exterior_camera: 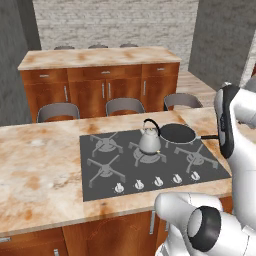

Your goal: Pick the pan from the cabinet and place it on the stove. Then turn on the stove burner for the pan.

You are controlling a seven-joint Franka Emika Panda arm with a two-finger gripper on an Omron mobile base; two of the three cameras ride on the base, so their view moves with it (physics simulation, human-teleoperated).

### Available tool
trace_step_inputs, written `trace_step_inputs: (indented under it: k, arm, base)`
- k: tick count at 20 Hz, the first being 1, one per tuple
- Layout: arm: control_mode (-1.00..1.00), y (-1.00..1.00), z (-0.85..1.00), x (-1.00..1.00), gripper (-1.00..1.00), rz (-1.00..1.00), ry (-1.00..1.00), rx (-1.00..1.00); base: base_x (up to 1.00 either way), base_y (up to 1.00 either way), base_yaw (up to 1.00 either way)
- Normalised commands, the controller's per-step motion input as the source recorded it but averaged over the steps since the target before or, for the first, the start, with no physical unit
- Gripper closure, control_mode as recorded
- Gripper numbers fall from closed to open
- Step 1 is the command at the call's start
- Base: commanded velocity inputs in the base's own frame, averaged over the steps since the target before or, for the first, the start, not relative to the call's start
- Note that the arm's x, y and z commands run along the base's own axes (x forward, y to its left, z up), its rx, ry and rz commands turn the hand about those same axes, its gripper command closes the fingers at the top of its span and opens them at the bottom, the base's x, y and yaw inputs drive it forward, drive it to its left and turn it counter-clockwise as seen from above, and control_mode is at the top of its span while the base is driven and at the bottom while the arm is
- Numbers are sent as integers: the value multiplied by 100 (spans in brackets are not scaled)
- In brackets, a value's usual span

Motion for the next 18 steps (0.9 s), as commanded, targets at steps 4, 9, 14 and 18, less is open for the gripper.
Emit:
trace_step_inputs:
  k: [4,9,14,18]
  arm:
    - [-100,53,-1,-57,-100,38,12,-17]
    - [-100,73,0,-46,-100,39,14,-17]
    - [-100,56,-9,-28,-100,23,13,-5]
    - [-100,38,-17,-6,-100,18,10,0]
  base:
    - [0,0,0]
    - [0,0,0]
    - [0,0,0]
    - [0,0,0]
